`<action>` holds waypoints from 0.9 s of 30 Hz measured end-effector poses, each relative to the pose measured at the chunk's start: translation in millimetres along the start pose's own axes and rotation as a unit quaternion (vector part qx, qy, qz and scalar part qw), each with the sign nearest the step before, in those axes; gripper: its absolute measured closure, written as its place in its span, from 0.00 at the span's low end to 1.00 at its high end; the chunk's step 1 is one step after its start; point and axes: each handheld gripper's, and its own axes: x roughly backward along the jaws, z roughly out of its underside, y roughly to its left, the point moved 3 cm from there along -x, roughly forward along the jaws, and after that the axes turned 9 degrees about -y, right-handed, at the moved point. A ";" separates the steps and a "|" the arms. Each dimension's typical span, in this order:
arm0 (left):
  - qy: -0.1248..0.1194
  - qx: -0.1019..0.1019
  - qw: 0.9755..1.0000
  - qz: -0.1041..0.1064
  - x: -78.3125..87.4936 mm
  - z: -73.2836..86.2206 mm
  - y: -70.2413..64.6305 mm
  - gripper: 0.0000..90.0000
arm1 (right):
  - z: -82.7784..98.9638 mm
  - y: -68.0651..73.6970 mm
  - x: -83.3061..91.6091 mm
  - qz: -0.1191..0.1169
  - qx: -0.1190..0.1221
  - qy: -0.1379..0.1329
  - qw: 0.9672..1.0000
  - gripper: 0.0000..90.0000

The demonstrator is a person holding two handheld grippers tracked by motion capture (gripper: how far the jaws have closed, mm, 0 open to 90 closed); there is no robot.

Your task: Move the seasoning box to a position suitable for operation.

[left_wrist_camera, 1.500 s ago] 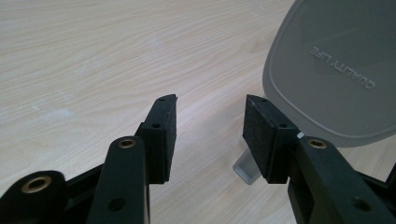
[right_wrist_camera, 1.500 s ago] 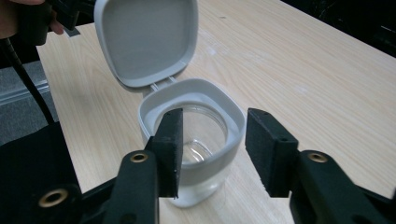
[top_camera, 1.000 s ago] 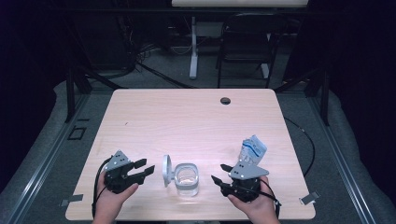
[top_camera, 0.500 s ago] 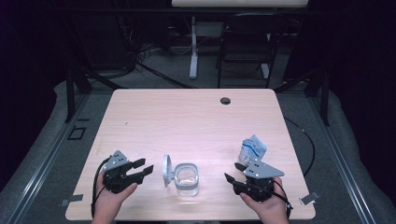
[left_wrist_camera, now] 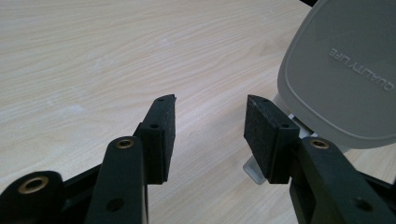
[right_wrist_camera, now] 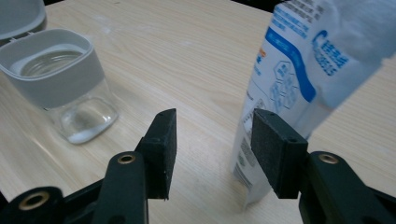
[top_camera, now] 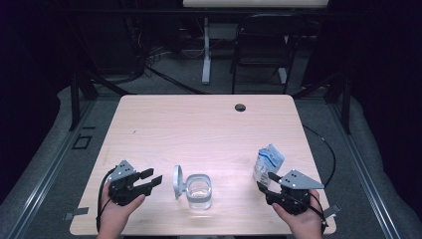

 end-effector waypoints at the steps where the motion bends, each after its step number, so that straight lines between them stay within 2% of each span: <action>1: 0.000 0.000 1.000 0.000 0.1 0.0 0.3 0.60 | 0.8 -2.2 1.5 0.005 0.002 0.005 1.000 0.57; 7: -0.002 0.003 1.000 -0.002 0.9 0.3 2.2 0.60 | 3.8 -10.9 7.8 0.015 -0.009 0.010 1.000 0.60; 13: -0.002 0.006 1.000 -0.003 1.0 0.7 3.4 0.60 | 4.1 -15.9 11.4 0.027 -0.015 0.003 1.000 0.60; 27: -0.003 0.015 1.000 -0.003 1.3 2.3 5.8 0.60 | 5.0 -20.6 8.3 0.055 -0.018 0.004 0.998 0.54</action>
